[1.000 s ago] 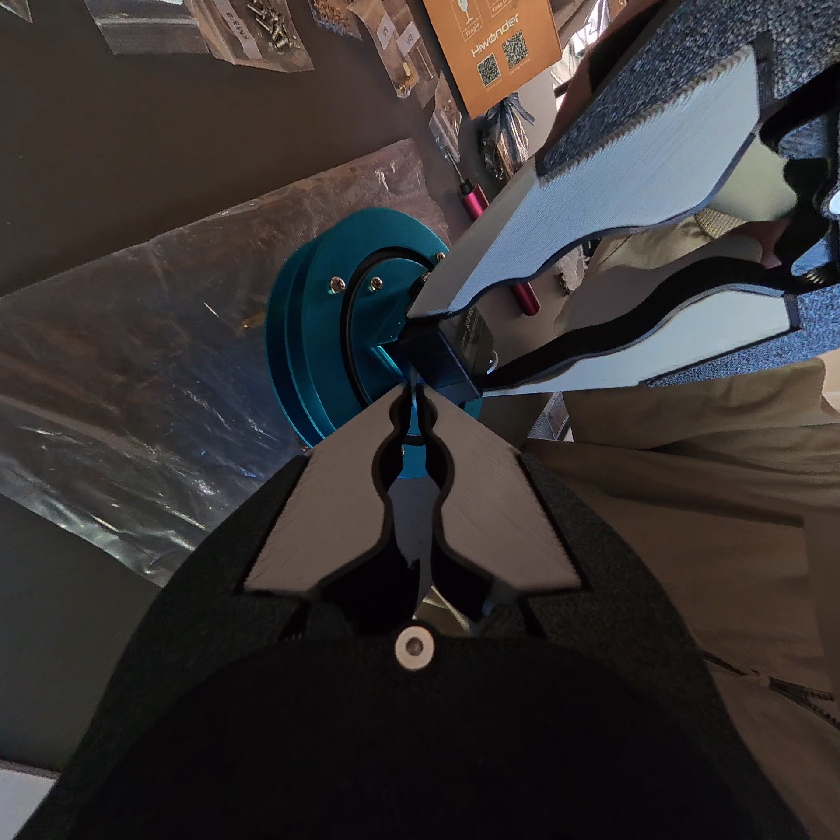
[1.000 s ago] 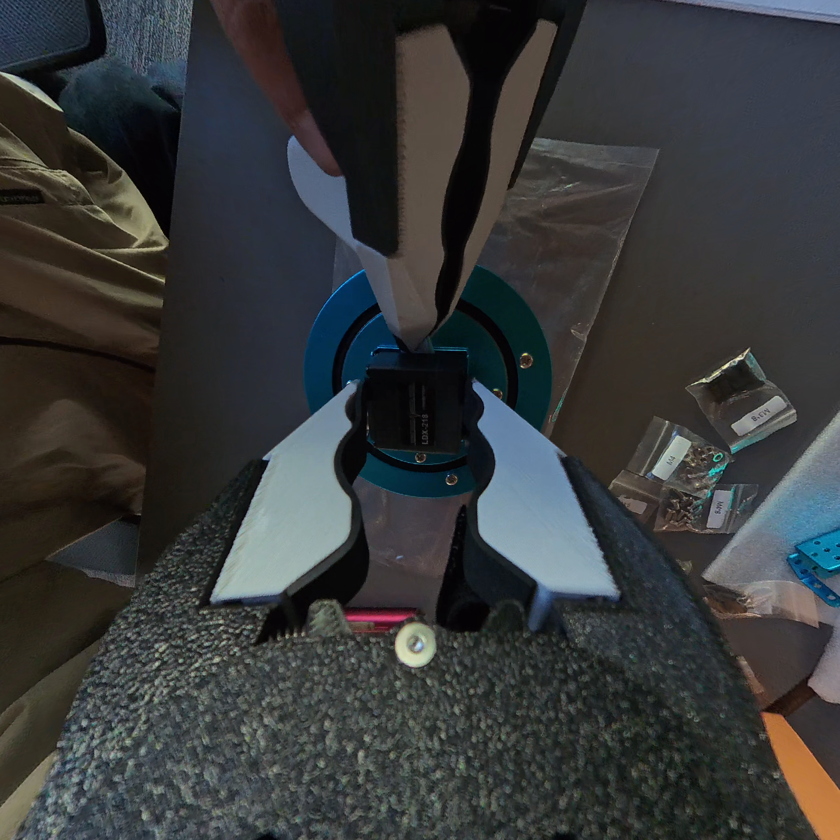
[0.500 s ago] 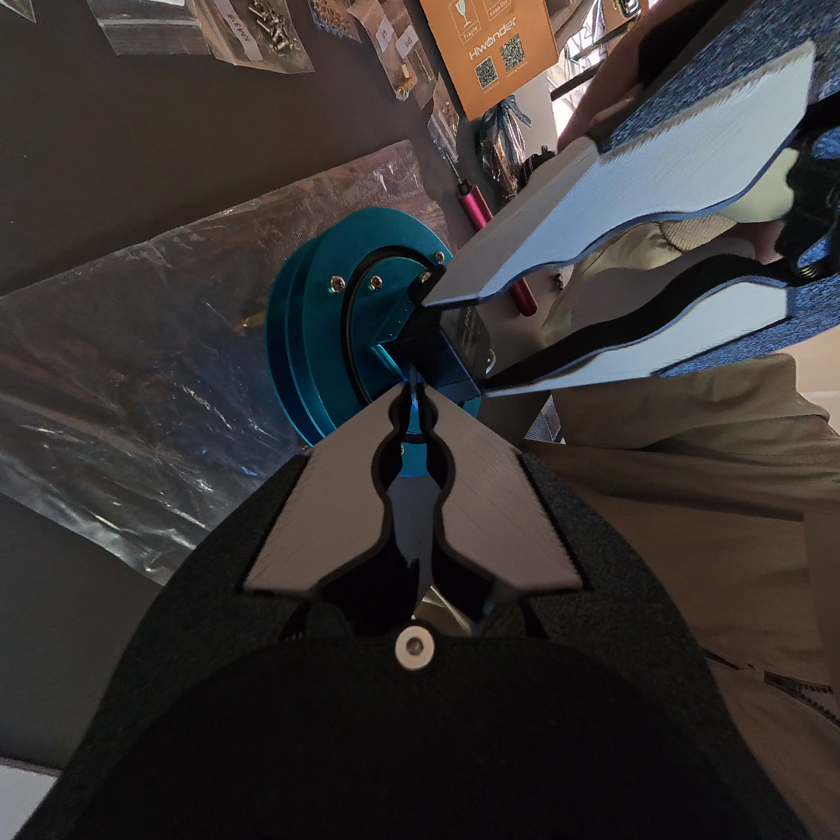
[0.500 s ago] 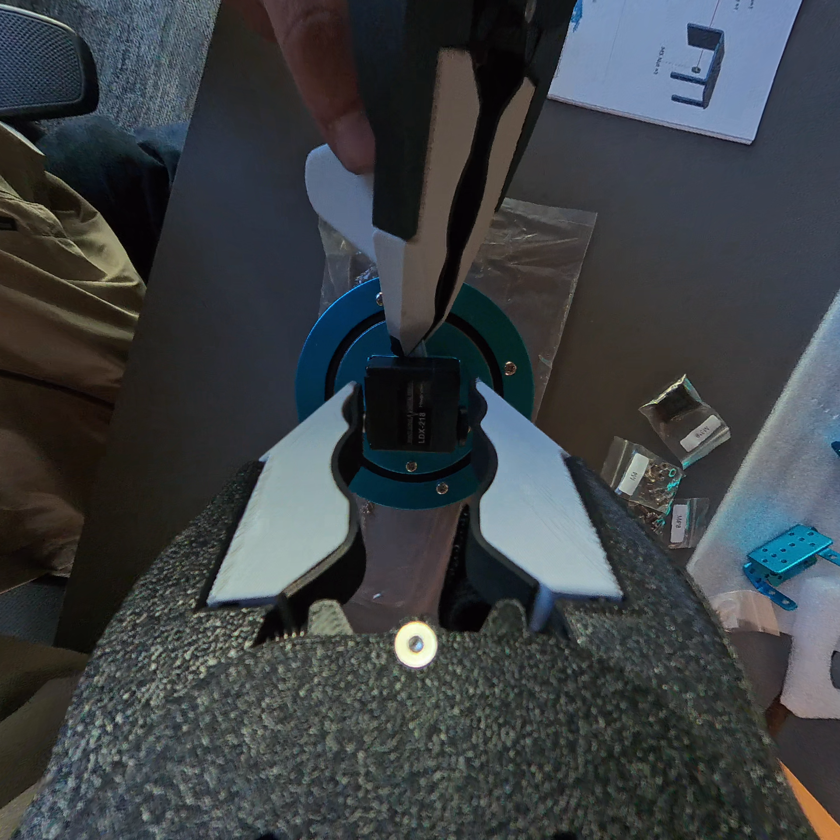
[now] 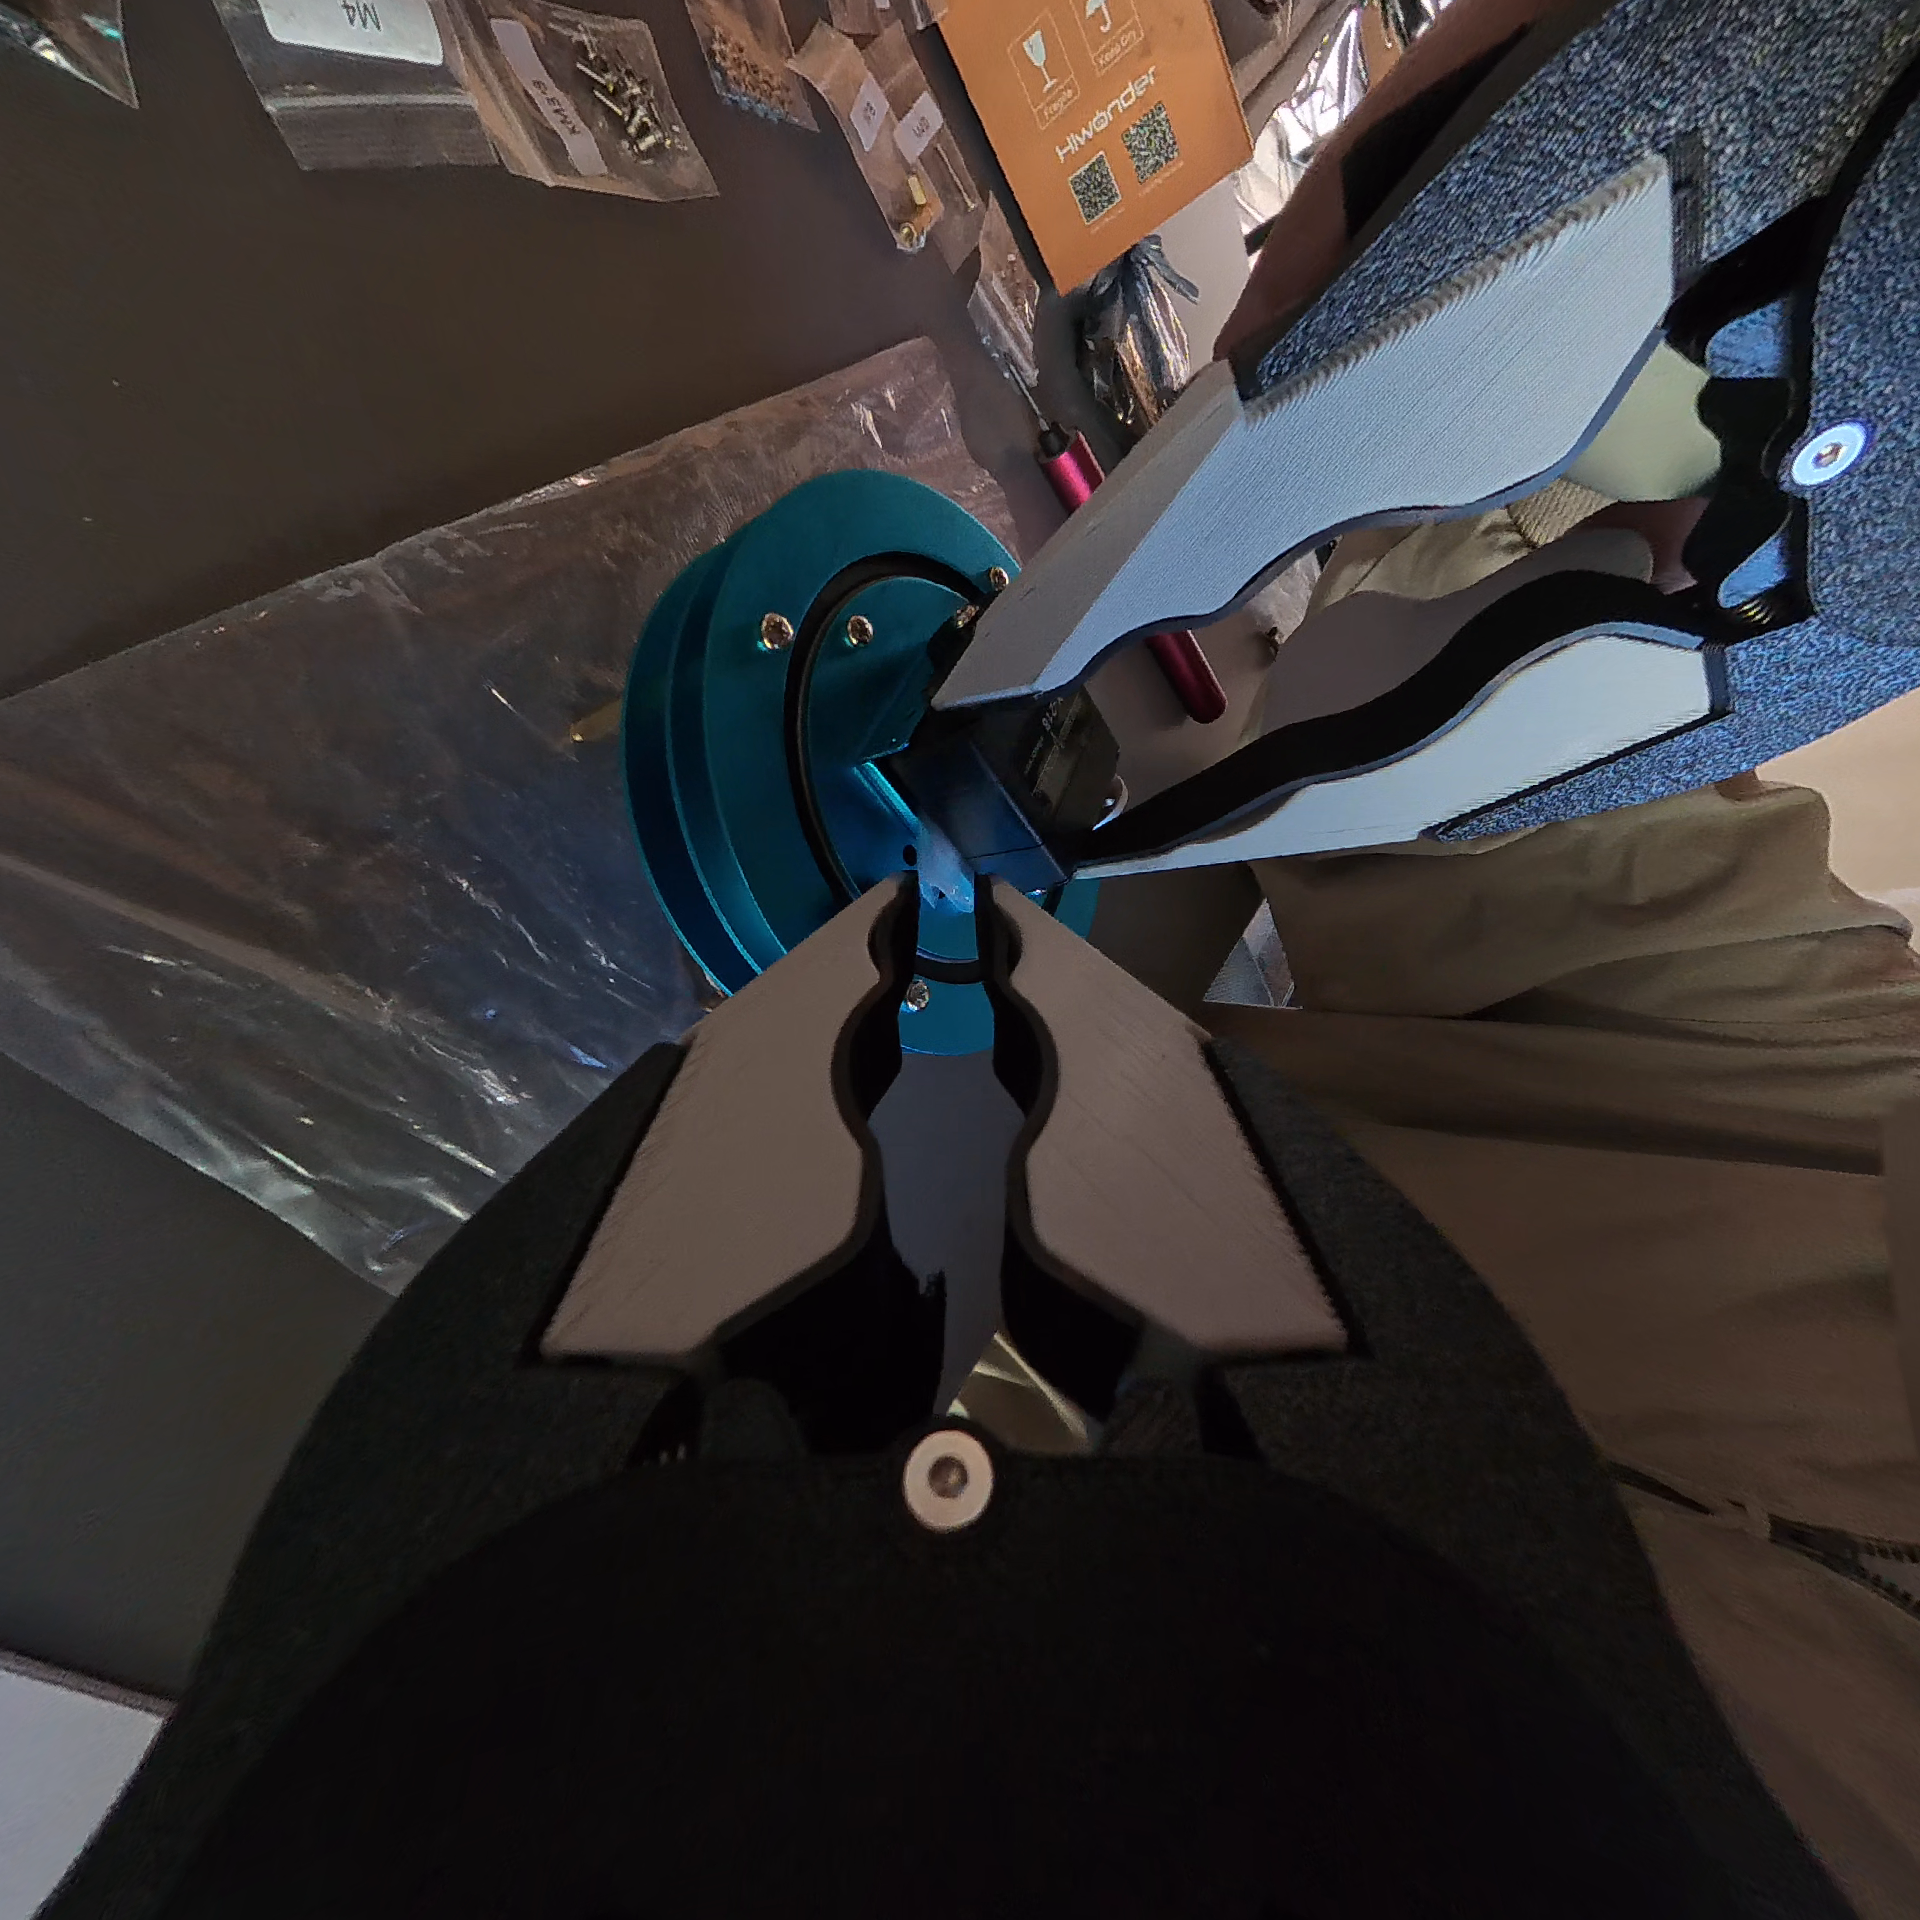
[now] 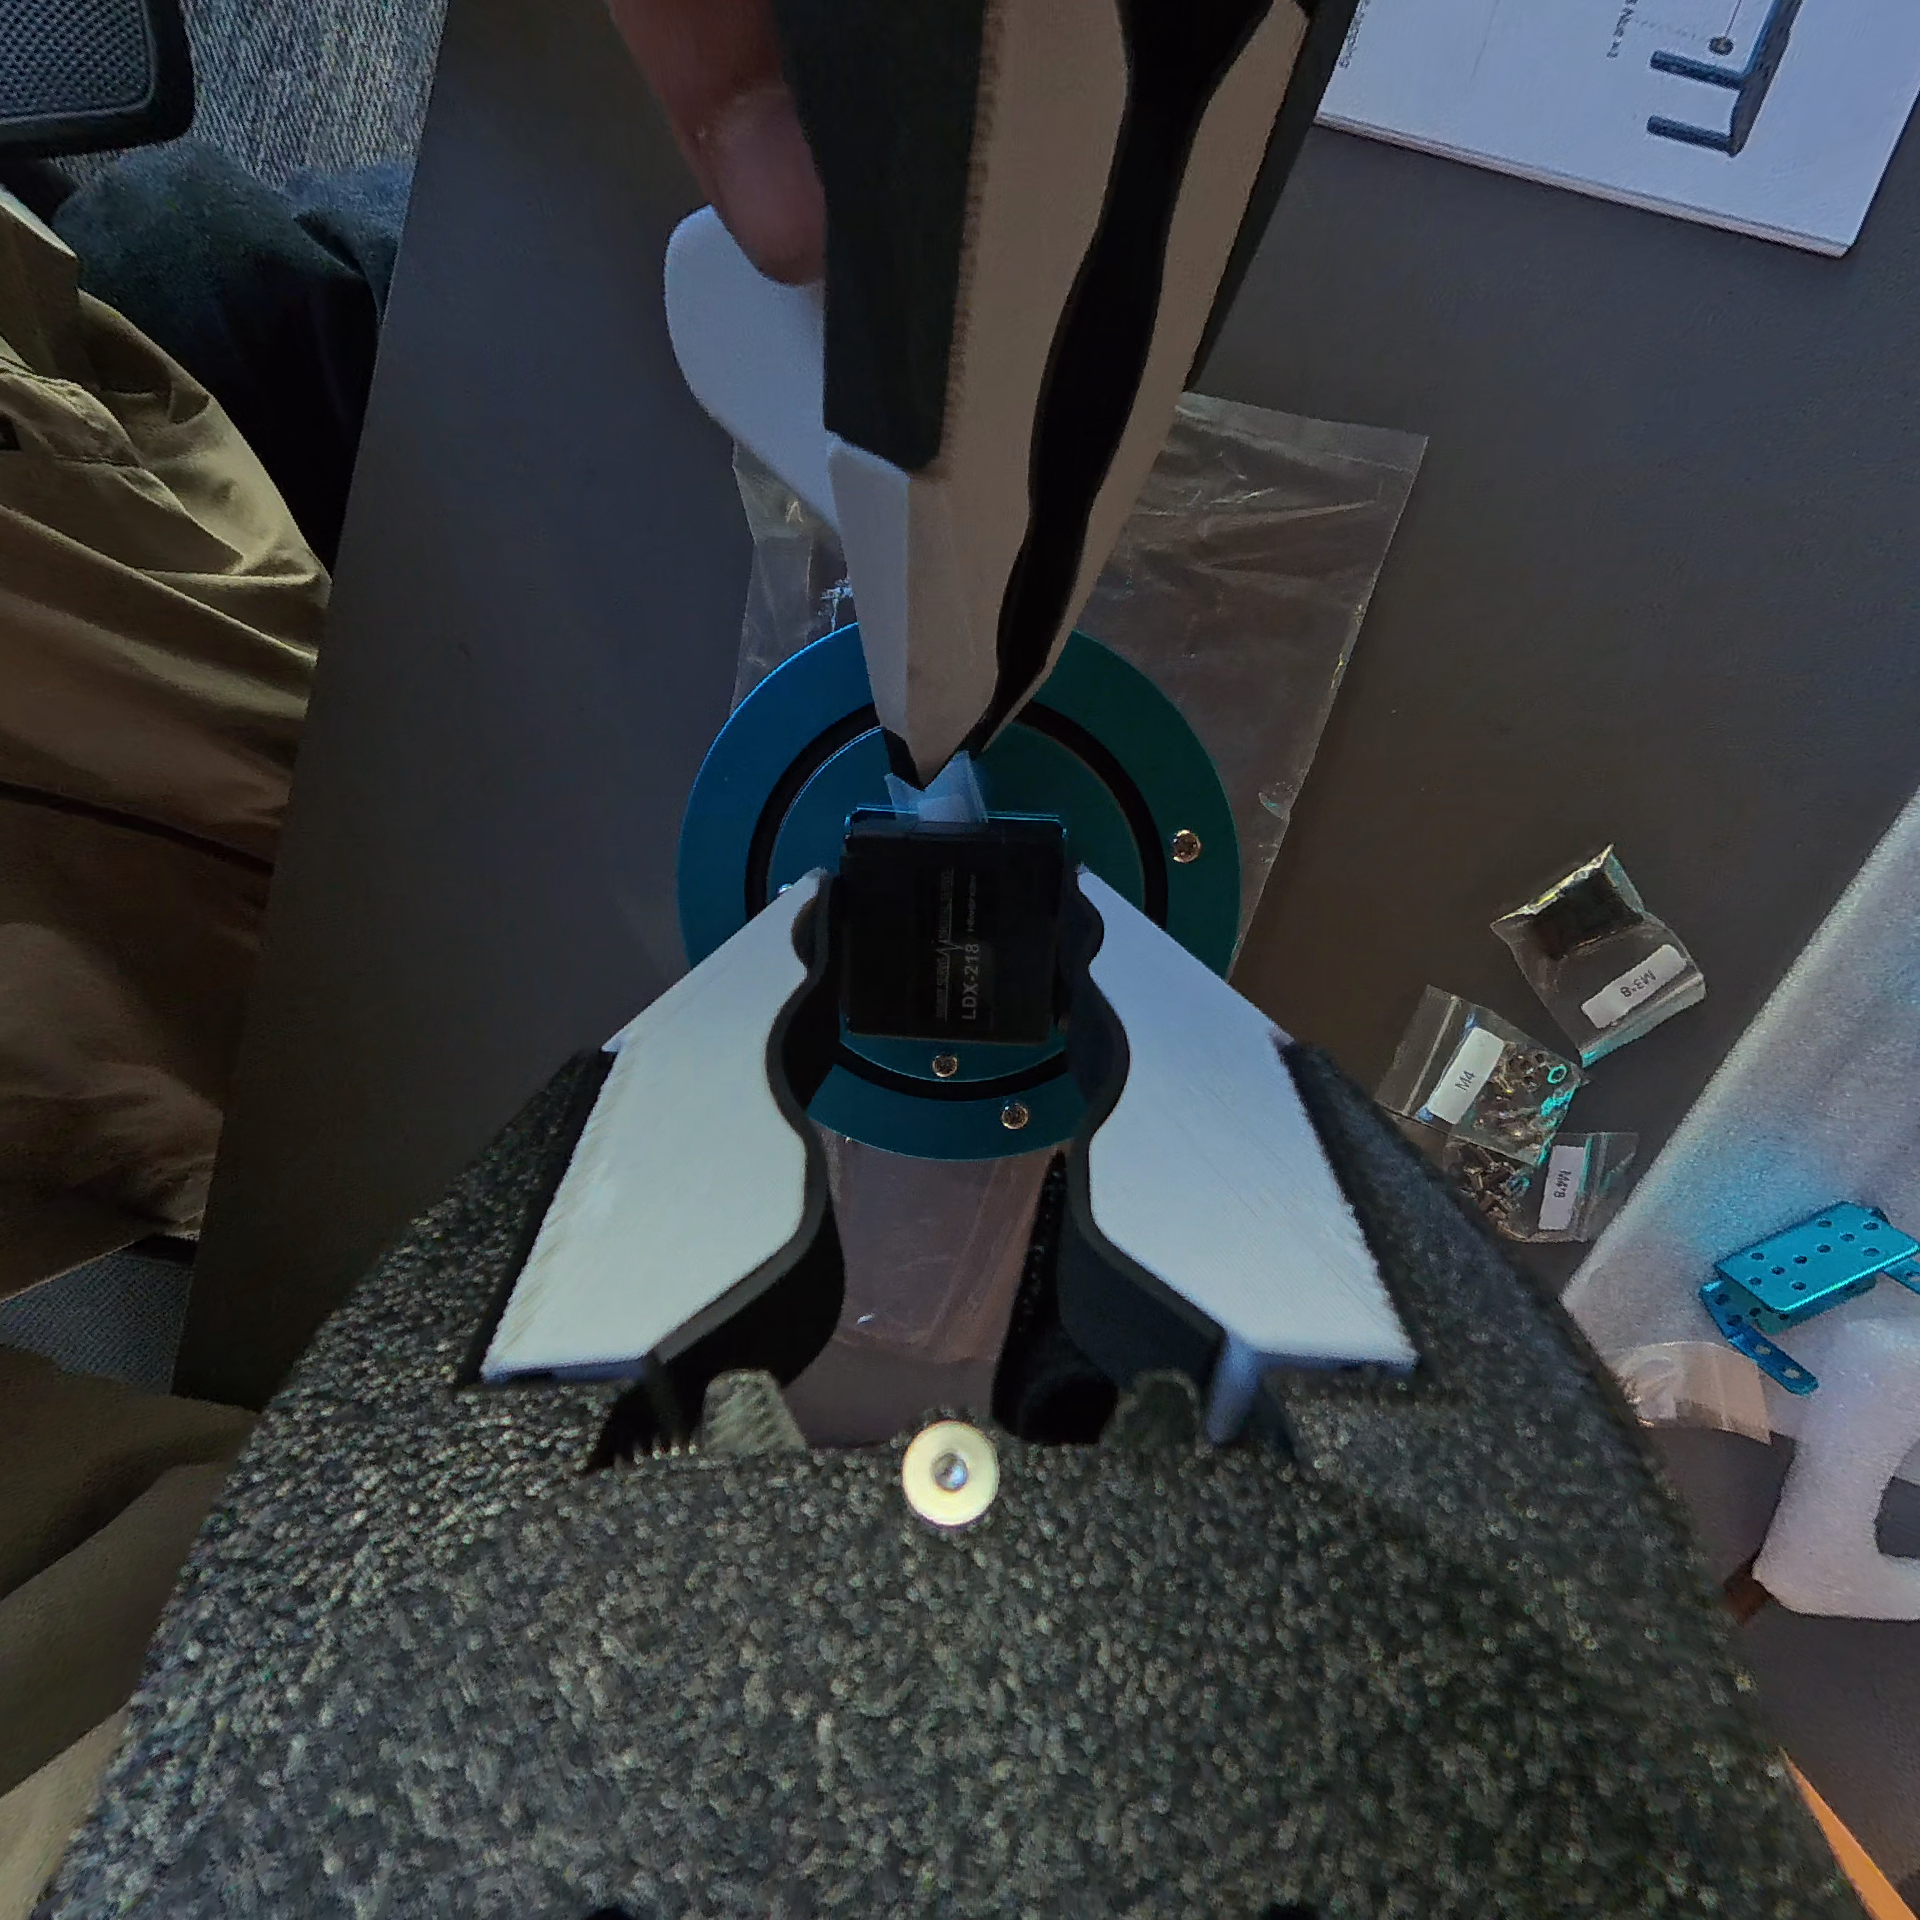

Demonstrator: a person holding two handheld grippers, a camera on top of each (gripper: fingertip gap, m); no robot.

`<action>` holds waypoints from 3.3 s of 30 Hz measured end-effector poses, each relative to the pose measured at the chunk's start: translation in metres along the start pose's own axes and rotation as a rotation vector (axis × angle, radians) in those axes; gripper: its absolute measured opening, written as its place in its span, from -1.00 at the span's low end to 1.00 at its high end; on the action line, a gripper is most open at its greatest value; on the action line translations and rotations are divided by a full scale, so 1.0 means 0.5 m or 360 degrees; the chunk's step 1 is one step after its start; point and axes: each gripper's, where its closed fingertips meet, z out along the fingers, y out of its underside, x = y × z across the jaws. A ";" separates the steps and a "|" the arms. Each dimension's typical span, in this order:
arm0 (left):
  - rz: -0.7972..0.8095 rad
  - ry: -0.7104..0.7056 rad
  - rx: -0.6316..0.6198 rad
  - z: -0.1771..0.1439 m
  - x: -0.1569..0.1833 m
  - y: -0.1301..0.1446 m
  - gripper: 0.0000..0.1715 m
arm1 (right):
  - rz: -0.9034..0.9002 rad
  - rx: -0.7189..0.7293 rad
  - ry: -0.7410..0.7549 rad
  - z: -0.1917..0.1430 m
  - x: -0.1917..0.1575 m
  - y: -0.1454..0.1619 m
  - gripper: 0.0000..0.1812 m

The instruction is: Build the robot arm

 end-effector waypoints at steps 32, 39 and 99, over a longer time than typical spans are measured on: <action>0.0377 -0.0062 0.0194 -0.013 0.000 -0.019 -0.75 | 0.0101 0.0530 0.0208 -0.036 0.001 -0.012 -0.86; 0.0488 -0.0106 0.0293 -0.014 0.006 -0.023 -0.75 | 0.0153 0.0570 0.0168 -0.018 -0.007 -0.015 -1.00; 0.1034 -0.0553 0.1375 -0.087 0.046 -0.099 -0.78 | 0.0644 0.1535 0.0849 -0.050 -0.040 0.120 -0.67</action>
